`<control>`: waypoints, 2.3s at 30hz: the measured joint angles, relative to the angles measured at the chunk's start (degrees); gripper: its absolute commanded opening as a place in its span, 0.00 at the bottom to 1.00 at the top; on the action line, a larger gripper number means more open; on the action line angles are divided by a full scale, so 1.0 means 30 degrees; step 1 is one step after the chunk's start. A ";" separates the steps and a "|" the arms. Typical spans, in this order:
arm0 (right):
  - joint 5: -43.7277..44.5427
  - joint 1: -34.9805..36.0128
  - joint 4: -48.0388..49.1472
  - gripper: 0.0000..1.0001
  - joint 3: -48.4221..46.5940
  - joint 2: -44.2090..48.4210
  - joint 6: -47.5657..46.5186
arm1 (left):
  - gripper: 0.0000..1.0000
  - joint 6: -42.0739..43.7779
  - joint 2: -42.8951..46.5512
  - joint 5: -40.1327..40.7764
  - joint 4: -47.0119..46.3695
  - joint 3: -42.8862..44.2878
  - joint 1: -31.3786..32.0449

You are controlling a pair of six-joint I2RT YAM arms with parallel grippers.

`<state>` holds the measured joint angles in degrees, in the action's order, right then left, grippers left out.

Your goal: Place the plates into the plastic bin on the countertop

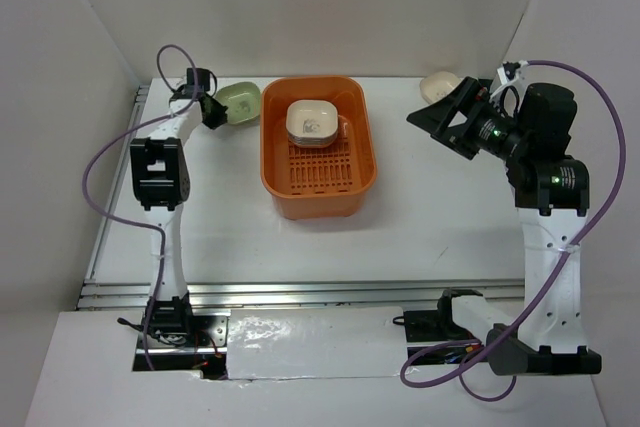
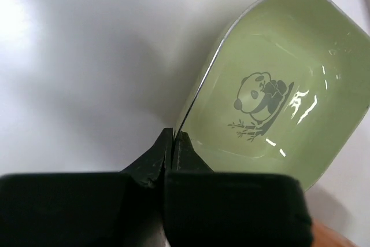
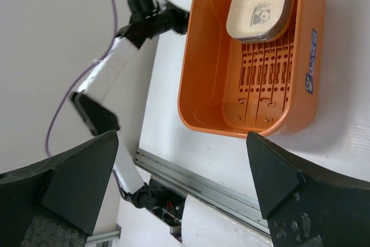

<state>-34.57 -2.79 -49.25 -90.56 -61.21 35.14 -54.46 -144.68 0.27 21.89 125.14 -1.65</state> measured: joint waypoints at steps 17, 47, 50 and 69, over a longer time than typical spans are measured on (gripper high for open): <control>0.0168 -0.0656 0.1501 1.00 0.1967 0.0124 0.1202 | 0.00 0.3067 1.5795 0.4415 0.4109 -0.2324 0.4466; 0.0007 -0.1974 0.3279 1.00 0.3934 -0.0721 0.1151 | 0.99 0.1719 0.8437 0.2310 0.7686 0.1982 0.8218; 0.2106 -0.2361 0.4568 1.00 0.5719 -0.1851 0.1814 | 0.99 0.2237 1.1329 0.2630 0.7868 0.0495 0.8677; 1.0491 -0.3825 1.1380 1.00 0.0765 -1.9424 0.7504 | 0.99 0.6222 2.8436 0.0867 1.0681 -1.5183 0.2710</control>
<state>-3.09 -14.26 -15.11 -88.27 -119.48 57.65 -35.79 -59.37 2.87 53.93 79.59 6.48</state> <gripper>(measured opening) 0.998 0.993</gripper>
